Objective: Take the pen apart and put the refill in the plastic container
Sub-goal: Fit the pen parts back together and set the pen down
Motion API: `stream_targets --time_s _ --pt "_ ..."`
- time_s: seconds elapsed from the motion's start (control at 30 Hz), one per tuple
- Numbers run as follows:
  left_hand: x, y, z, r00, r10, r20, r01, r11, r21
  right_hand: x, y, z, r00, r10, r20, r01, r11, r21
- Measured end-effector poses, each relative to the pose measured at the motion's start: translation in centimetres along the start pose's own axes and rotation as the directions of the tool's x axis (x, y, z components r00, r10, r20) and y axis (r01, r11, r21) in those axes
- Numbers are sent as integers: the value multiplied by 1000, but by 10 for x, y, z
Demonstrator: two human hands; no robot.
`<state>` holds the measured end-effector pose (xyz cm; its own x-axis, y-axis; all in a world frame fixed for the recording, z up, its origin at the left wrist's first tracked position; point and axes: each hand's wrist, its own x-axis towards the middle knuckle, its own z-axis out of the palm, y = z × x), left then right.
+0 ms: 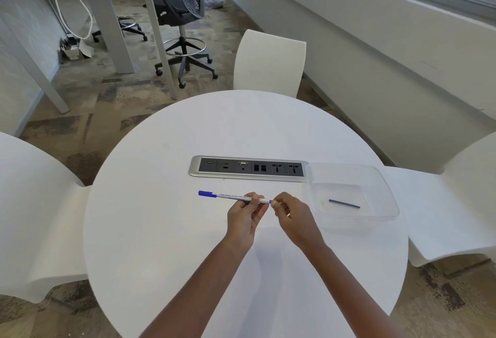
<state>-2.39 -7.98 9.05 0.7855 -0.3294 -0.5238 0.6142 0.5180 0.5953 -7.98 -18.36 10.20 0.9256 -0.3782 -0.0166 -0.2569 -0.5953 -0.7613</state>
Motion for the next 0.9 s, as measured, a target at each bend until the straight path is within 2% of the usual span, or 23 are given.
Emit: stream_targets --time_s 0.17,0.3,0.4,0.47,0.53,0.6,0.67,0.73,0.8,0.9 --pt "-1 -2 0 1000 -19 -15 19 1000 12 -4 4 -1 972 -222 -80 199 954 -225" --pt "-1 -2 2 1000 -26 -3 26 1000 -6 0 2 -3 968 -245 -63 218 934 -283" --pt "0 -1 4 1000 -9 22 9 1000 0 2 2 -4 984 -171 -49 159 968 -192" --pt "0 0 5 999 1 38 -1 1000 6 5 0 -5 999 -40 -5 40 998 -39" --pt "0 0 5 999 10 47 -10 1000 17 7 -4 -7 996 73 56 -79 989 126" --pt "0 1 5 999 19 48 -20 999 26 8 -5 -8 990 111 90 -126 975 182" --pt "1 2 6 999 29 42 -30 999 27 5 -6 -8 995 72 71 -80 990 118" --pt "1 3 7 999 30 26 -30 999 21 3 -5 -8 999 -28 16 28 999 -18" --pt "1 3 8 1000 24 13 -24 999 22 3 -2 -6 990 -140 -22 135 978 -161" --pt "0 2 9 1000 18 16 -18 1000 20 4 1 -7 973 -230 -31 209 928 -307"
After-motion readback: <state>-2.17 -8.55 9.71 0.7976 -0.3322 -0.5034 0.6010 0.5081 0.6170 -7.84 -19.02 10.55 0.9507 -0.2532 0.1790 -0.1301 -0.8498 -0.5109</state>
